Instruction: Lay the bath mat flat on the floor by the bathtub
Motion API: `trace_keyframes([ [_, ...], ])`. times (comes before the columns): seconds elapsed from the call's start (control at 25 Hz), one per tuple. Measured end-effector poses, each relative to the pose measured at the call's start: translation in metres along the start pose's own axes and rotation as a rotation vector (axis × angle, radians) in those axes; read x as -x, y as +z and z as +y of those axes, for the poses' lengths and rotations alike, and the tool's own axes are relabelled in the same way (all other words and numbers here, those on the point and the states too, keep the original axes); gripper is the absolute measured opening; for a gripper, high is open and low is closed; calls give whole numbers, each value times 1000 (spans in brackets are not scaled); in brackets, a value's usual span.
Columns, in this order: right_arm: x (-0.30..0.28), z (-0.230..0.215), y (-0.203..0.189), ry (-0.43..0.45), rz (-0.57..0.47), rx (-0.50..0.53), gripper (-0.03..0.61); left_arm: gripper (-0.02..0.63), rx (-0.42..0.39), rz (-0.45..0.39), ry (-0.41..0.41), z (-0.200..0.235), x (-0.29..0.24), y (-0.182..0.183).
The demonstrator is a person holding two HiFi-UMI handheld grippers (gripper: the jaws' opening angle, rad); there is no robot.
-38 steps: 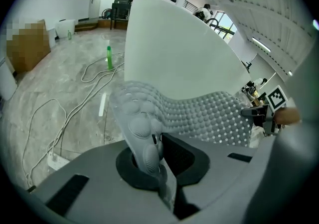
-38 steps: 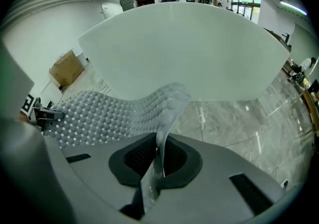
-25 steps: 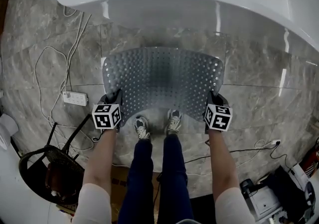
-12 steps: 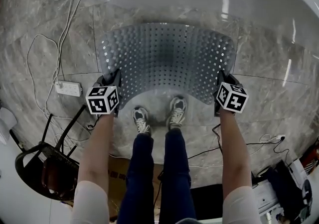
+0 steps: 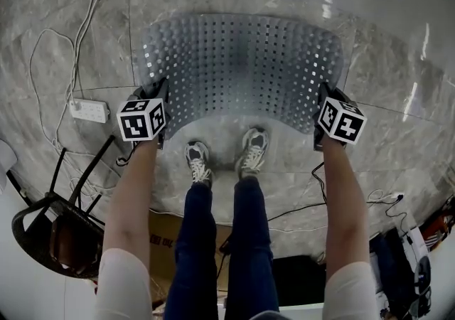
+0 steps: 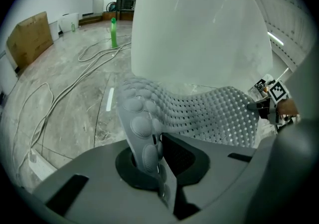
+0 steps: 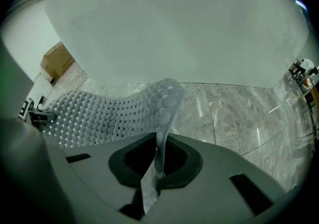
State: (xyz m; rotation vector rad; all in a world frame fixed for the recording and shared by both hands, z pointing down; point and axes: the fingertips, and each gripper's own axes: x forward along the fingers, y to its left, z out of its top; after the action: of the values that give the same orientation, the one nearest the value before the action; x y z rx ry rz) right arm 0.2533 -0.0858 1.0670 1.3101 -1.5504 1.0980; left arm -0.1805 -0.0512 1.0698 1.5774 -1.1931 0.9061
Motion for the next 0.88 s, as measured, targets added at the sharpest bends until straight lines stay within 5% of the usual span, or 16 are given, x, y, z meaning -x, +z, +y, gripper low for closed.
trace_keyframes([
  [0.28, -16, -10, -1, -25, 25, -28, 37, 41, -60, 67, 42, 13, -22, 5],
  [0.88, -62, -32, -13, -131, 69, 17, 37, 41, -49, 119, 127, 41, -58, -10],
])
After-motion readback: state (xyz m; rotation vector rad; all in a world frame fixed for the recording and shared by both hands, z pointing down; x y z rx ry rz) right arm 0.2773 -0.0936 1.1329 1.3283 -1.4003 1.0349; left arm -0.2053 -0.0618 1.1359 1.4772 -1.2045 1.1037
